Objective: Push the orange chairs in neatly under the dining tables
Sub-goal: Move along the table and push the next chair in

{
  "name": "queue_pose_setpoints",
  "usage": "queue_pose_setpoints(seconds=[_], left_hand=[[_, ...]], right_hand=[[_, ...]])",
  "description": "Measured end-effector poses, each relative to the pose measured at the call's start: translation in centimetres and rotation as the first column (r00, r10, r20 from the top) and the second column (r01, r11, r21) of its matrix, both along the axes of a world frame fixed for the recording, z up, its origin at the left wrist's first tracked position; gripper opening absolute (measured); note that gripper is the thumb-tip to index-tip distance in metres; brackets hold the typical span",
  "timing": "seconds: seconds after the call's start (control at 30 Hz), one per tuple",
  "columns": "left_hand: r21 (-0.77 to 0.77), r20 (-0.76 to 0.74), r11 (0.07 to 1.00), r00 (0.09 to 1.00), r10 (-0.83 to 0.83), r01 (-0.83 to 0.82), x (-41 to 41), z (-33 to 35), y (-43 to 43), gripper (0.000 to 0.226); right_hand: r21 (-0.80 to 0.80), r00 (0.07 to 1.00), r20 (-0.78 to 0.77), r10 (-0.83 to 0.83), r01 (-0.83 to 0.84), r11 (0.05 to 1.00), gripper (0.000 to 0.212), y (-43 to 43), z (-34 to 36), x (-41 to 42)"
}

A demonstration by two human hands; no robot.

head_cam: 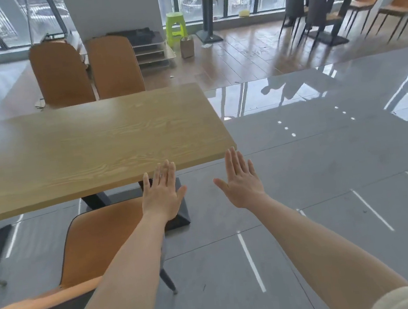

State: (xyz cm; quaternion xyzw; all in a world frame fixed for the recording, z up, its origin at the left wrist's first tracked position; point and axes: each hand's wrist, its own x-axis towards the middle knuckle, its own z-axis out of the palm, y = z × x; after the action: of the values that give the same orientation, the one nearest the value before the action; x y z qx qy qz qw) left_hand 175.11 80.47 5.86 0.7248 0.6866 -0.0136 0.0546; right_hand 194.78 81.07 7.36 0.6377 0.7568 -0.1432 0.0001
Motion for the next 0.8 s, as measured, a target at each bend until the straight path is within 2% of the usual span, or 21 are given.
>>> queue_pose_setpoints(seconds=[0.23, 0.5, 0.8], left_hand=[[0.02, 0.067, 1.0, 0.998, -0.013, 0.012, 5.8, -0.4, 13.9, 0.064], [-0.023, 0.106, 1.0, 0.994, -0.001, 0.003, 11.2, -0.3, 29.9, 0.063], [-0.079, 0.035, 0.988, 0.99, 0.14, -0.136, 16.5, -2.3, 44.7, 0.063]], right_hand=[[0.028, 1.0, -0.004, -0.015, 0.015, 1.0, 0.074, 12.8, -0.2, 5.4], [-0.002, 1.0, 0.021, 0.013, -0.013, 1.0, 0.075, 28.7, 0.5, 9.9], [-0.022, 0.988, 0.014, 0.151, -0.151, 0.988, 0.074, 46.6, -1.6, 15.1]])
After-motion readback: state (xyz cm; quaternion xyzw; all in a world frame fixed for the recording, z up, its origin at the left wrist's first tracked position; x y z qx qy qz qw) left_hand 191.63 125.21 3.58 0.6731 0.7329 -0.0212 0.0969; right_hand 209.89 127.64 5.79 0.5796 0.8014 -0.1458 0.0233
